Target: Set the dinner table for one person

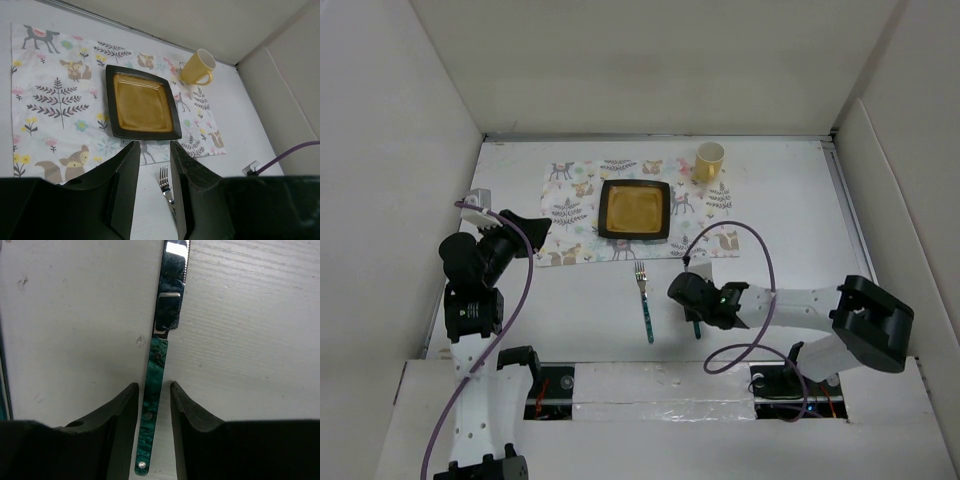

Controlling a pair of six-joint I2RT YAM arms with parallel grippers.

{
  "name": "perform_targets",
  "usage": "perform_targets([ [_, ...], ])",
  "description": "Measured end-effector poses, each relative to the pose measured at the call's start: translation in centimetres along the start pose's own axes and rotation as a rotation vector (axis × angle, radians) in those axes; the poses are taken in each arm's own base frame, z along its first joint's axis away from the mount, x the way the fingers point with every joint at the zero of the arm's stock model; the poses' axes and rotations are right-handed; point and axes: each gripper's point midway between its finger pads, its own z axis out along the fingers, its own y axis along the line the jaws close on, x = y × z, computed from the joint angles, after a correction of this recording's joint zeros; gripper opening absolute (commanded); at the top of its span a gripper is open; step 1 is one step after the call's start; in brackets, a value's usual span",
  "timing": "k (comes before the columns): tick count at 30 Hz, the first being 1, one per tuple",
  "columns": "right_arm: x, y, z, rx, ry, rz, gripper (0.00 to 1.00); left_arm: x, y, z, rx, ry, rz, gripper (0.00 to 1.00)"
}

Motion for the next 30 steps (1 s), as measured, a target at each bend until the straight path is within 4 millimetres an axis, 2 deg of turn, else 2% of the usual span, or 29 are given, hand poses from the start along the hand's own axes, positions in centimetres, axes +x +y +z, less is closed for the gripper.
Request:
perform_targets([
  [1, -0.1, 0.1, 0.1, 0.017, 0.003, 0.003, 0.27, 0.0, 0.0, 0.0, 0.000, 0.000, 0.000, 0.28],
  [2, -0.2, 0.4, 0.2, 0.026, 0.006, 0.004, 0.11, 0.0, 0.0, 0.0, 0.001, 0.000, 0.000, 0.28],
  [3, -0.3, 0.8, 0.3, 0.033, 0.006, 0.005, 0.11, 0.0, 0.0, 0.0, 0.001, 0.000, 0.000, 0.28],
  [5, 0.1, 1.4, 0.1, 0.045, 0.008, -0.003, 0.01, 0.0, -0.1, 0.0, 0.002, -0.001, 0.001, 0.28],
  [10, 1.6, 2.3, -1.3, 0.048, 0.022, -0.011, 0.00, 0.1, -0.1, 0.0, 0.010, 0.007, -0.002, 0.28],
  [13, 3.0, 2.2, -3.2, 0.038, 0.055, -0.034, 0.00, 0.1, -0.2, 0.1, 0.012, 0.009, -0.001, 0.28],
  [16, 2.6, 2.1, -5.8, -0.005, 0.040, -0.032, 0.00, 0.1, -0.3, 0.1, 0.017, 0.007, 0.001, 0.28],
  [18, 0.4, 2.4, -7.9, -0.054, -0.018, 0.002, 0.00, 0.0, -0.3, 0.1, 0.018, 0.006, 0.000, 0.28],
  [20, -2.7, 3.0, -9.8, -0.103, -0.098, 0.042, 0.00, 0.0, -0.3, 0.1, 0.019, 0.005, 0.001, 0.28],
  [23, -7.7, 2.7, -10.7, -0.119, -0.203, 0.096, 0.00, 0.0, -0.3, 0.1, 0.020, 0.004, 0.002, 0.28],
  [26, -12.4, 0.6, -8.8, -0.044, -0.284, 0.133, 0.00, -0.1, -0.3, 0.1, 0.021, 0.002, 0.003, 0.28],
  [30, -17.4, -3.2, -3.8, 0.077, -0.315, 0.153, 0.00, -0.1, -0.3, 0.1, 0.021, 0.001, 0.003, 0.28],
])
